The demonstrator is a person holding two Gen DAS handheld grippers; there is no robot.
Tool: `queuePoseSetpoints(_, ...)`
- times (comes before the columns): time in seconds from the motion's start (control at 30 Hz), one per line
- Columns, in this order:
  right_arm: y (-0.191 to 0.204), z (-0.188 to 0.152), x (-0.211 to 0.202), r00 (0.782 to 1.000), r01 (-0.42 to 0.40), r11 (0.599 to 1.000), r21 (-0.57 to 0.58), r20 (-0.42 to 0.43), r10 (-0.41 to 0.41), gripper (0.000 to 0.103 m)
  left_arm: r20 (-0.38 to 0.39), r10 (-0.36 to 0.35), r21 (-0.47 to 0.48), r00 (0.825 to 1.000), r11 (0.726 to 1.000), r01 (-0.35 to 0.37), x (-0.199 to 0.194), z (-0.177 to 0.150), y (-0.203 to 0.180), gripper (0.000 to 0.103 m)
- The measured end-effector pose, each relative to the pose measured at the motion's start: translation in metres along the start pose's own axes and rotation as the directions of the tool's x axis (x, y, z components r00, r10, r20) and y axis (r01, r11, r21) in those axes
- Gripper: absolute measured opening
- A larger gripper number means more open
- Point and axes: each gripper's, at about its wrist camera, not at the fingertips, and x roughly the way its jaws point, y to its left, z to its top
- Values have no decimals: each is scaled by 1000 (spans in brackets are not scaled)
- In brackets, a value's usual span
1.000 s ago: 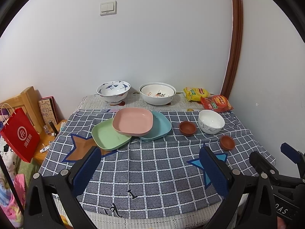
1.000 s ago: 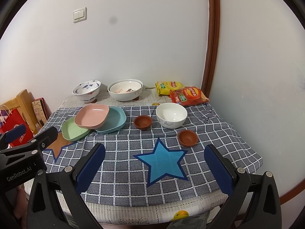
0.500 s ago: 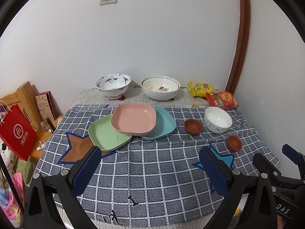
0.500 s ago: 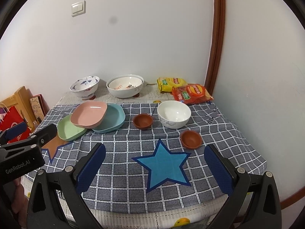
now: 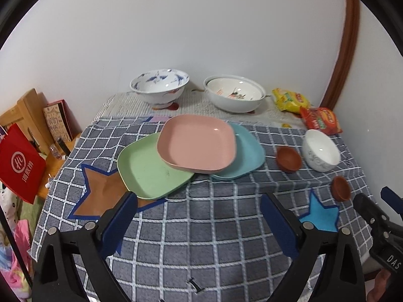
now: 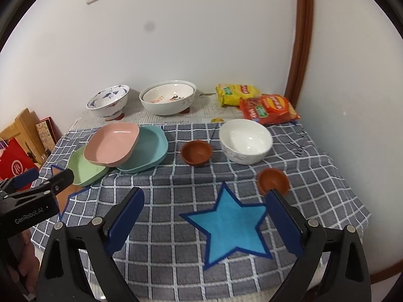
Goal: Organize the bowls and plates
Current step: 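Reach both grippers to the pink plate rim and close on it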
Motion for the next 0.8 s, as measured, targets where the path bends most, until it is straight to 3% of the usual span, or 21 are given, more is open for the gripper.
queuePoseSetpoints(0.3, 40, 29, 55, 995, -91, 996, -22, -38, 90, 83, -53, 8, -27, 999, 1000, -9, 51, 28, 34, 87)
queuePoseSetpoints(0.43, 58, 39, 80, 991, -114, 993, -34, -70, 112, 70, -76, 2, -32, 997, 999, -4, 73, 40, 46, 81)
queuePoseSetpoints(0.8, 92, 62, 131, 986, -148, 988, -43, -88, 144, 66, -120, -16, -33, 993, 999, 12, 130, 64, 67, 69)
